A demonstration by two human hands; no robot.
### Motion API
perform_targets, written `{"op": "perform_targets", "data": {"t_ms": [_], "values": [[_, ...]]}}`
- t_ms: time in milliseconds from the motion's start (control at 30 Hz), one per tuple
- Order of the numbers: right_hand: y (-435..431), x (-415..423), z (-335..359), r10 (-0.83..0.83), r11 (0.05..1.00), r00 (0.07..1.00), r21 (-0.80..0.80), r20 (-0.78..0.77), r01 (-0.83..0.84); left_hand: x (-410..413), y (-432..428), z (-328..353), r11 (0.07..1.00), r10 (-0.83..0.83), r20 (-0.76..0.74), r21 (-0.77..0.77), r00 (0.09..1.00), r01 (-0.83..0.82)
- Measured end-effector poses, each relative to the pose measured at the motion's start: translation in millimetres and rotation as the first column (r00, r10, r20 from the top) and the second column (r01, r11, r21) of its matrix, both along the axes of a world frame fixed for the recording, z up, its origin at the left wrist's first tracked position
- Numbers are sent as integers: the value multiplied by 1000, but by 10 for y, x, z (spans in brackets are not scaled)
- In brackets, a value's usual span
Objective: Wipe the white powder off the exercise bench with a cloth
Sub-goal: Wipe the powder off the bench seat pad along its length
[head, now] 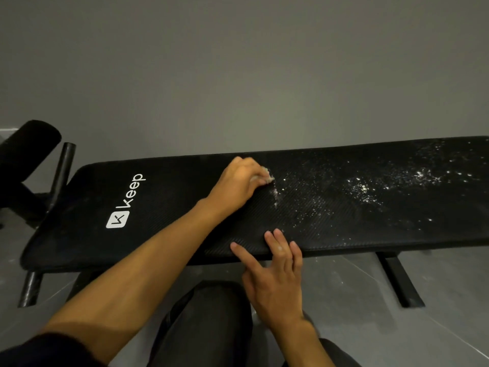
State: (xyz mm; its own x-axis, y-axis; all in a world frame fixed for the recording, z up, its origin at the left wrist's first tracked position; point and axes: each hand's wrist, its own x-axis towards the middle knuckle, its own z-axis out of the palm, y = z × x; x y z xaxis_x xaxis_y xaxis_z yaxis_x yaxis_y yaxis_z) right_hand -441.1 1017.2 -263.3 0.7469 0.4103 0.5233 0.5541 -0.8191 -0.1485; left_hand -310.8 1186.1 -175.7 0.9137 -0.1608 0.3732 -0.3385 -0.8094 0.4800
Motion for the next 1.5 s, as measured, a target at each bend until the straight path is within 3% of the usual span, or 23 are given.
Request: {"op": "perform_targets", "data": {"t_ms": [133, 300, 500, 600, 700, 800, 933, 1000, 1167, 1400, 1500], "values": [[-7, 8, 13, 2, 1000, 1000, 0, -16, -2, 300, -102, 35, 982, 181, -133, -37, 974, -187], [-11, -3, 29, 10, 1000, 999, 15, -30, -10, 1, -134, -59, 997, -12, -59, -80, 998, 7], [3, 10, 17, 3, 1000, 1000, 18, -2, -3, 447, -50, 60, 987, 140, -157, -53, 978, -150], [9, 19, -6, -10, 1000, 1000, 17, 21, 10, 221, -51, 22, 997, -6, -164, -77, 986, -7], [22, 32, -5, -19, 1000, 999, 1, 34, 19, -44, -6, -13, 996, -91, -120, -7, 988, 91], [36, 41, 0, -20, 1000, 999, 5, 27, 20, 112, 33, -11, 1000, -13, -54, 8, 998, 13], [33, 38, 2, -24, 999, 999, 32, 38, 23, 463, -19, 40, 986, 167, -138, 14, 976, -167], [29, 33, -5, -25, 999, 999, 29, 40, 24, 434, -91, 32, 989, 146, -139, 3, 979, -147], [51, 26, -2, -31, 999, 999, 40, 33, 30, -92, -139, -34, 995, -95, -82, 4, 992, 95], [47, 24, 24, -41, 999, 998, 16, 39, 40, 290, -135, 36, 995, 93, -83, -29, 992, -95], [58, 8, 42, -57, 998, 998, 29, 16, 56, 185, -254, 50, 996, 84, -92, 0, 992, -84]]}}
